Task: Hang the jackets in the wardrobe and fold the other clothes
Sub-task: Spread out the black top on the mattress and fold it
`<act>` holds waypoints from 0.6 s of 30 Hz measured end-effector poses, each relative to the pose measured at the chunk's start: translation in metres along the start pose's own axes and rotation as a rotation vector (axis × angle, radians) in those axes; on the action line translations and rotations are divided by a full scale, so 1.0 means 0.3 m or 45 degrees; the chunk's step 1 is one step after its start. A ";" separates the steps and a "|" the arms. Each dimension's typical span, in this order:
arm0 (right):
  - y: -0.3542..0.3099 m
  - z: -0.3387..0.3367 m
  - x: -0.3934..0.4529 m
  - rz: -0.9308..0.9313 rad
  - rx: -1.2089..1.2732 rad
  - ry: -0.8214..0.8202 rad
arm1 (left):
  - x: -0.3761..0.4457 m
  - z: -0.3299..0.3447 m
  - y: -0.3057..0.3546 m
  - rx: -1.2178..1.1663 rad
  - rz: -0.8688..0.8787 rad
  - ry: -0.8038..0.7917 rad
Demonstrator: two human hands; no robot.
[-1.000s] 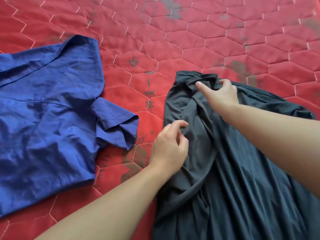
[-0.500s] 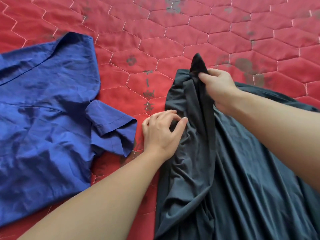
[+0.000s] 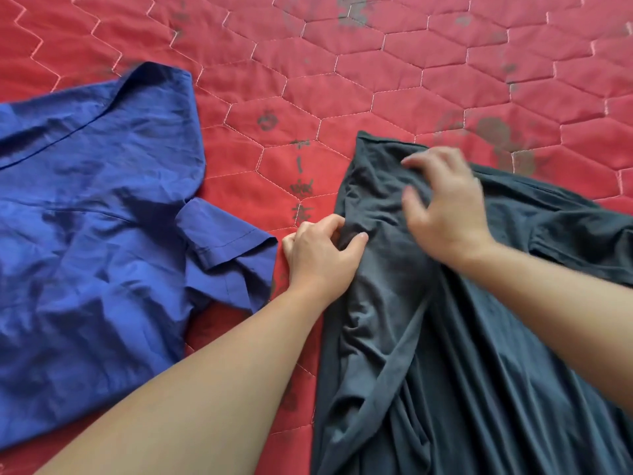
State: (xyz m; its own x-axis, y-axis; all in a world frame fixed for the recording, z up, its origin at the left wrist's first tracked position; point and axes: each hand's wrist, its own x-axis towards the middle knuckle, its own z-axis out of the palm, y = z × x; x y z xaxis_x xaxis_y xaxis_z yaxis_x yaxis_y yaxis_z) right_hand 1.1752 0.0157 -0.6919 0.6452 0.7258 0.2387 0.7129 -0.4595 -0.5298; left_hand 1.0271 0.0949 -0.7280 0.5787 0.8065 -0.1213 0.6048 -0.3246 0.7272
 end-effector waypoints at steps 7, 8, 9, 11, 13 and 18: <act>-0.026 0.048 -0.279 -0.154 -0.369 -0.383 | 0.057 -0.033 -0.004 -0.209 -0.095 -0.120; -0.066 0.035 -0.309 -0.176 -0.315 -0.317 | 0.066 -0.034 -0.009 -0.210 -0.107 -0.130; -0.107 0.025 -0.353 -0.252 -0.258 -0.272 | 0.069 -0.038 -0.008 -0.207 -0.112 -0.144; -0.183 0.005 -0.490 -0.448 -0.149 -0.370 | 0.053 -0.056 0.005 -0.247 -0.147 -0.176; -0.212 -0.020 -0.624 -0.554 -0.075 -0.542 | -0.016 -0.088 0.016 -0.257 -0.227 -0.207; -0.177 -0.065 -0.815 -0.544 -0.103 -0.595 | -0.329 -0.141 -0.039 -0.213 -0.214 -0.374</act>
State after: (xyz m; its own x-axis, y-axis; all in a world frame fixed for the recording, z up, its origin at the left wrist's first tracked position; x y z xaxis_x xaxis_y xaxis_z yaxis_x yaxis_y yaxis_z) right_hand 0.9850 -0.1474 -0.7063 0.1245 0.9919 0.0255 0.9110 -0.1041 -0.3990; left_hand 0.9398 0.0402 -0.6960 0.6259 0.6578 -0.4191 0.6209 -0.0950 0.7781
